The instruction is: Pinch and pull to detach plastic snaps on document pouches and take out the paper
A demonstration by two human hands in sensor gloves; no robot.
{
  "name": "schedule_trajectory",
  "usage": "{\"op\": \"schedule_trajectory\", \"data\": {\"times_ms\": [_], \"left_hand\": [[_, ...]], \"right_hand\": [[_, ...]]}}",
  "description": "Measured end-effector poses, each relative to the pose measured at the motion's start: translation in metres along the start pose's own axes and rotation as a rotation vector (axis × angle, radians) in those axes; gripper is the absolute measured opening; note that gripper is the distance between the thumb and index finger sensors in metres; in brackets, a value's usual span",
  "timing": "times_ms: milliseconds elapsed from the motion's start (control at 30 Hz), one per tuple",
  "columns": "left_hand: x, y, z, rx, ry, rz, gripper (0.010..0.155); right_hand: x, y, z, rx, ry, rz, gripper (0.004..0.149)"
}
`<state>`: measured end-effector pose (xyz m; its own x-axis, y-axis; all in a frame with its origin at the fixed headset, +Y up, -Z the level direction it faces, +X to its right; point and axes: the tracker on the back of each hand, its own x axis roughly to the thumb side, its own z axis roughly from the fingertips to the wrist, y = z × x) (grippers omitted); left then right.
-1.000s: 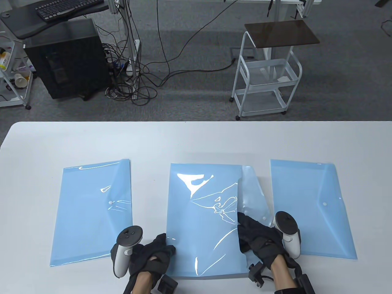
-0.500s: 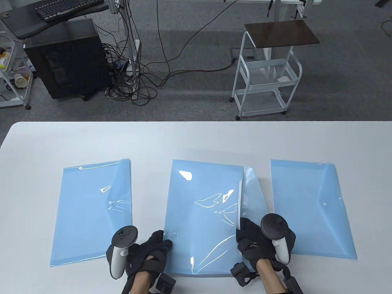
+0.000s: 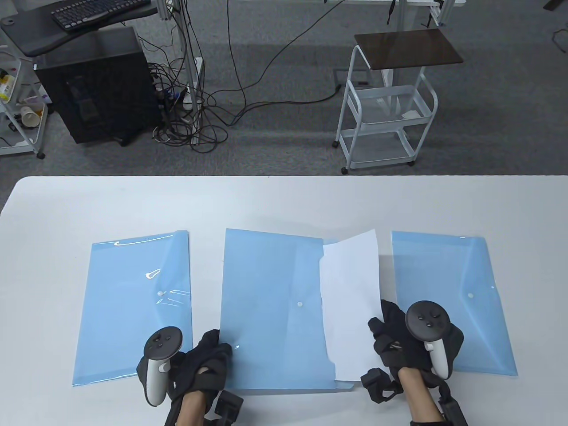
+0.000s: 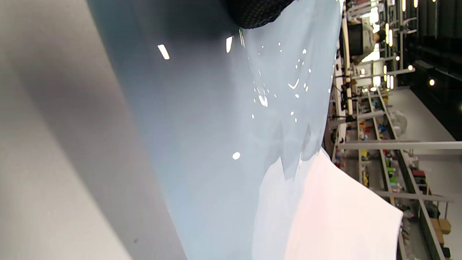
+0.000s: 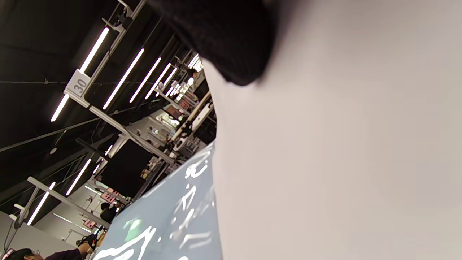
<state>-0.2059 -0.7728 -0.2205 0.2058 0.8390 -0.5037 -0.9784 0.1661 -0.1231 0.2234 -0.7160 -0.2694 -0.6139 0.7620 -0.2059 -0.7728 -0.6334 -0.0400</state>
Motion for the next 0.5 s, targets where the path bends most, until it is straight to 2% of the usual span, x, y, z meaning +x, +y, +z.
{"op": "schedule_trajectory", "data": {"times_ms": [267, 500], "left_hand": [[0.000, 0.005, 0.001, 0.019, 0.001, 0.009, 0.048], [-0.001, 0.007, 0.002, 0.014, -0.009, 0.034, 0.048]], "right_hand": [[-0.004, -0.063, -0.001, -0.100, 0.030, -0.064, 0.050], [-0.016, -0.118, -0.004, -0.255, 0.067, -0.105, 0.049]]}}
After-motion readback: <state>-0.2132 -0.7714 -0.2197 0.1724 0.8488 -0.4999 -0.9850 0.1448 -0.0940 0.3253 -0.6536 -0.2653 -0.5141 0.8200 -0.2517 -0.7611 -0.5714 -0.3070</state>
